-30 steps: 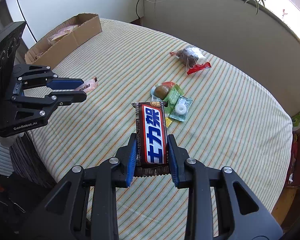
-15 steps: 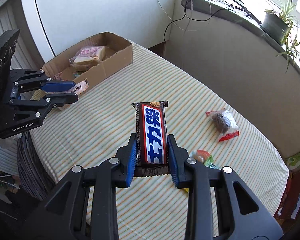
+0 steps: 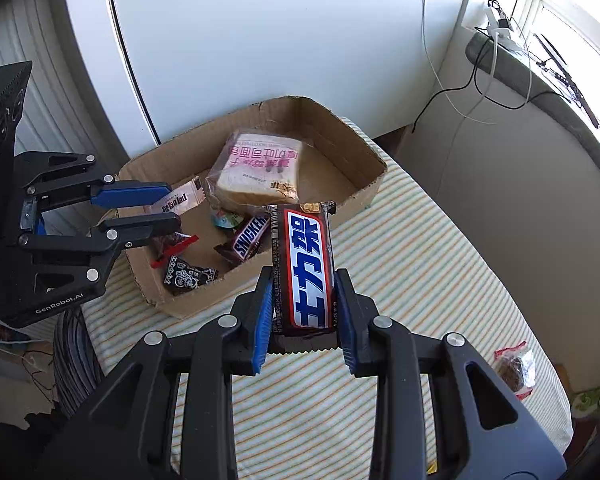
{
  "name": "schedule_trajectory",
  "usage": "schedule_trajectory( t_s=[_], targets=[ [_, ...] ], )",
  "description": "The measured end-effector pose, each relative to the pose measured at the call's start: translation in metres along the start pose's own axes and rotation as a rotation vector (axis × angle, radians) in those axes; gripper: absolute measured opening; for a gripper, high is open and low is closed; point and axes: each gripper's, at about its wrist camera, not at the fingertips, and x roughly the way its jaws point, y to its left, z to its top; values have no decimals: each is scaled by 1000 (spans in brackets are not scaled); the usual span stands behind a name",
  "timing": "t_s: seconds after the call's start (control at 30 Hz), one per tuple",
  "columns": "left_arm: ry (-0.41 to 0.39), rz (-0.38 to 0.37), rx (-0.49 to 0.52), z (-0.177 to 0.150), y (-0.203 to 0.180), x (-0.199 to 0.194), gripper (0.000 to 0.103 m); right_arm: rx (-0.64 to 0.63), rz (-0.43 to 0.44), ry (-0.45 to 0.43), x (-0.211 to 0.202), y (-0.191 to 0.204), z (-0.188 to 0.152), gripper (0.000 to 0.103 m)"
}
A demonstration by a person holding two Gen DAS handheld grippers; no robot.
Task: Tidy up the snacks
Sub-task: 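Carry both candies over the box and open both tools to drop them, then move both tools back toward the remaining candies on the bed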
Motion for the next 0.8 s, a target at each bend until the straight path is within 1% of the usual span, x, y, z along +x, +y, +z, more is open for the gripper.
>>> schedule_trajectory(
  t_s=[0.13, 0.3, 0.5, 0.6, 0.63, 0.67, 0.7, 0.73, 0.8],
  targets=[
    [-3, 13, -8, -1, 7, 1, 19, -20, 17, 2, 14, 15, 17, 30],
    [7, 20, -16, -2, 13, 6, 19, -17, 37, 15, 29, 23, 31, 30],
    [20, 31, -22, -3, 17, 10, 20, -30, 59, 23, 37, 31, 39, 30],
    [24, 36, -32, -2, 20, 11, 22, -28, 63, 6, 36, 32, 42, 30],
    [24, 41, -34, -3, 21, 10, 24, -27, 61, 3, 36, 32, 42, 32],
    [25, 43, -35, -3, 21, 10, 30, -23, 61, -2, 34, 31, 43, 33],
    [26, 45, -36, -3, 21, 10, 35, -20, 64, -7, 33, 30, 43, 37],
    [23, 50, -39, -3, 21, 9, 43, -18, 62, -11, 31, 29, 44, 44],
    [20, 49, -41, -4, 21, 7, 43, -11, 62, -25, 26, 27, 44, 48]
  ],
)
